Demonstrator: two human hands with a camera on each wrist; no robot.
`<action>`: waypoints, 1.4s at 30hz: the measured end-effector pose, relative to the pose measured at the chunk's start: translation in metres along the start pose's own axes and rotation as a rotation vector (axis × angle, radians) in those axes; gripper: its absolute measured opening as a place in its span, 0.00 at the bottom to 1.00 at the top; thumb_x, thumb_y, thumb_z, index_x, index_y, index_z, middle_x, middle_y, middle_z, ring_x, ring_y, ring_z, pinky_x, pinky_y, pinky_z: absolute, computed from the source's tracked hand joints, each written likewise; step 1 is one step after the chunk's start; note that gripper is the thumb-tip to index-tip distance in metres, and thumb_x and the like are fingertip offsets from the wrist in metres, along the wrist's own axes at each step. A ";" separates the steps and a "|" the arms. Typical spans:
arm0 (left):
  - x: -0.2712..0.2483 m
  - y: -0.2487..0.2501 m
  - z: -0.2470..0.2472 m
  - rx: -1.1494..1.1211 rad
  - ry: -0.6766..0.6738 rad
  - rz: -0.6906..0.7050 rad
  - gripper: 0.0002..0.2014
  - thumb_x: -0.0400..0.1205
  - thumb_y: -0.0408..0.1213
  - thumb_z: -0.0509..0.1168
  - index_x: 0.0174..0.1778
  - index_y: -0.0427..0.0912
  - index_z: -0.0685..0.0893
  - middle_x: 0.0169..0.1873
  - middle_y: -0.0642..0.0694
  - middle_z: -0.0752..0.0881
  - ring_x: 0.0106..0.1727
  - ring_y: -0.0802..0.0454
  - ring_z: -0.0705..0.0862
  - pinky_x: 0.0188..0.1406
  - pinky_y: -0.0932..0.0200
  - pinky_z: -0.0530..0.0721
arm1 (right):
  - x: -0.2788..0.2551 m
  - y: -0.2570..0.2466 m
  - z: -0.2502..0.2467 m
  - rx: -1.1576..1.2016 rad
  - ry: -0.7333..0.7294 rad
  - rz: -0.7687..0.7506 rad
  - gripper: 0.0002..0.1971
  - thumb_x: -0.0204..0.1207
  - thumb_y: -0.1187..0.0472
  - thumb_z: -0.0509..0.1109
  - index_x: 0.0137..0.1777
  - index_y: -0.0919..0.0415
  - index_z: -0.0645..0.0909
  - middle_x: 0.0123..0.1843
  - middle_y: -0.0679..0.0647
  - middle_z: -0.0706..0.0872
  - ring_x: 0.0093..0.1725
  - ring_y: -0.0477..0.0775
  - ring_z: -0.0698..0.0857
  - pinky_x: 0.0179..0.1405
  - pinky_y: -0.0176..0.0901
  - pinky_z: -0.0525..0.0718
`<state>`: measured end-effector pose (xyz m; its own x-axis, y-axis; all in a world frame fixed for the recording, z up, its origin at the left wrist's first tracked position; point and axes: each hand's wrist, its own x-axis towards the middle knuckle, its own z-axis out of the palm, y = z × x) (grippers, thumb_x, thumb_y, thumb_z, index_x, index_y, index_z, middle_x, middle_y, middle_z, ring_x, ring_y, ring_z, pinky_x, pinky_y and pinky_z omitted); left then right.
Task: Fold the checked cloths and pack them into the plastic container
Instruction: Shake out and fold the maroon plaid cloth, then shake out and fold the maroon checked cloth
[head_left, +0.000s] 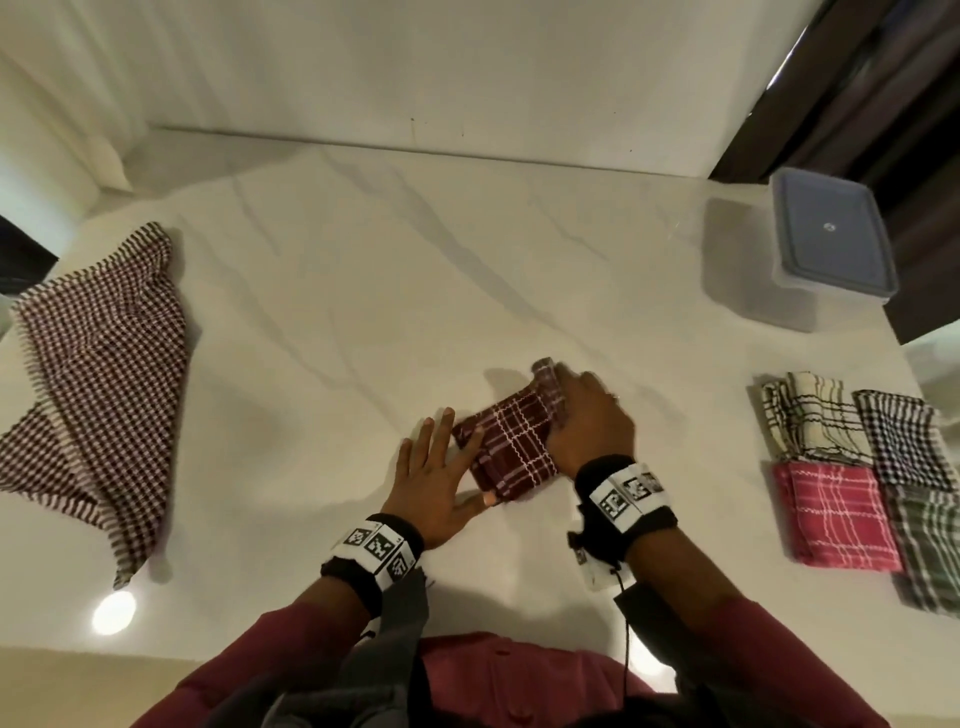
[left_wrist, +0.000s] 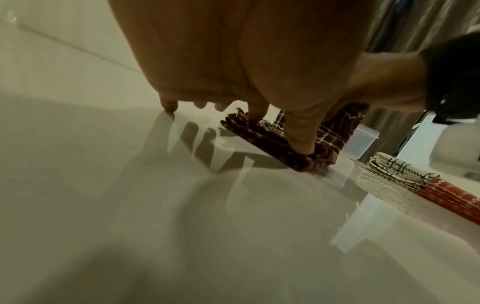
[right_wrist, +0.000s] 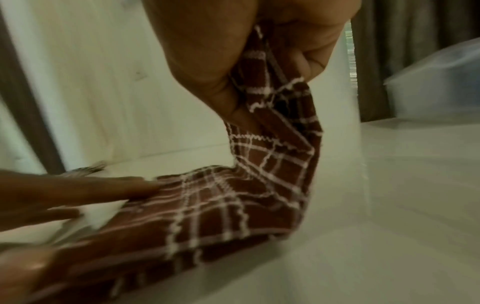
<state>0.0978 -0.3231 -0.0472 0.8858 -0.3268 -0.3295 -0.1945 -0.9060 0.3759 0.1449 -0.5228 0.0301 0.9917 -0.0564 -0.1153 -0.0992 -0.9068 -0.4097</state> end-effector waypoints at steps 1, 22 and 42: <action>0.000 0.002 0.002 0.003 0.001 -0.012 0.50 0.60 0.83 0.26 0.79 0.63 0.33 0.81 0.45 0.30 0.81 0.42 0.30 0.79 0.40 0.34 | -0.008 -0.009 0.003 -0.006 -0.054 -0.066 0.30 0.73 0.57 0.64 0.78 0.48 0.66 0.64 0.52 0.79 0.59 0.59 0.82 0.55 0.50 0.80; -0.001 0.012 0.011 -0.178 0.159 -0.113 0.52 0.73 0.67 0.63 0.84 0.43 0.45 0.84 0.43 0.47 0.84 0.41 0.43 0.81 0.40 0.39 | -0.007 0.006 0.034 0.231 -0.253 0.230 0.42 0.59 0.57 0.82 0.73 0.57 0.65 0.64 0.58 0.79 0.63 0.60 0.78 0.64 0.55 0.78; 0.044 0.272 0.049 0.134 -0.219 0.428 0.42 0.81 0.58 0.61 0.84 0.47 0.47 0.84 0.47 0.43 0.84 0.46 0.45 0.81 0.48 0.46 | -0.134 0.271 -0.128 0.977 0.169 0.350 0.16 0.73 0.70 0.75 0.60 0.67 0.81 0.51 0.55 0.91 0.49 0.51 0.91 0.46 0.42 0.88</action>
<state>0.0630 -0.5973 -0.0018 0.6078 -0.7129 -0.3498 -0.5867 -0.7000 0.4071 -0.0042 -0.8141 0.0502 0.8859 -0.3763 -0.2715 -0.3305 -0.1012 -0.9384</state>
